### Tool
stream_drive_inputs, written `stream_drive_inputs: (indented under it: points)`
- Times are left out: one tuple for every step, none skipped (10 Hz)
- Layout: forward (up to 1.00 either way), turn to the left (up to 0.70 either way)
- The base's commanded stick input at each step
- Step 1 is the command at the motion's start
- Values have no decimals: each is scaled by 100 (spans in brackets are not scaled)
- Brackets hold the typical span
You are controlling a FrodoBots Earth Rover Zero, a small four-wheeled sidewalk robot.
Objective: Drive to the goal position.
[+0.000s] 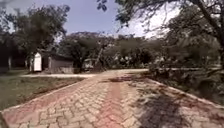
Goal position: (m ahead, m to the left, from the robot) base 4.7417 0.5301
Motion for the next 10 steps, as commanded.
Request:
stream_drive_inputs:
  points:
    - [70, 0]
    - [70, 0]
    - [70, 0]
    - [70, 0]
    - [70, 0]
    - [70, 0]
    - [70, 0]
    - [70, 0]
    - [70, 0]
    - [70, 0]
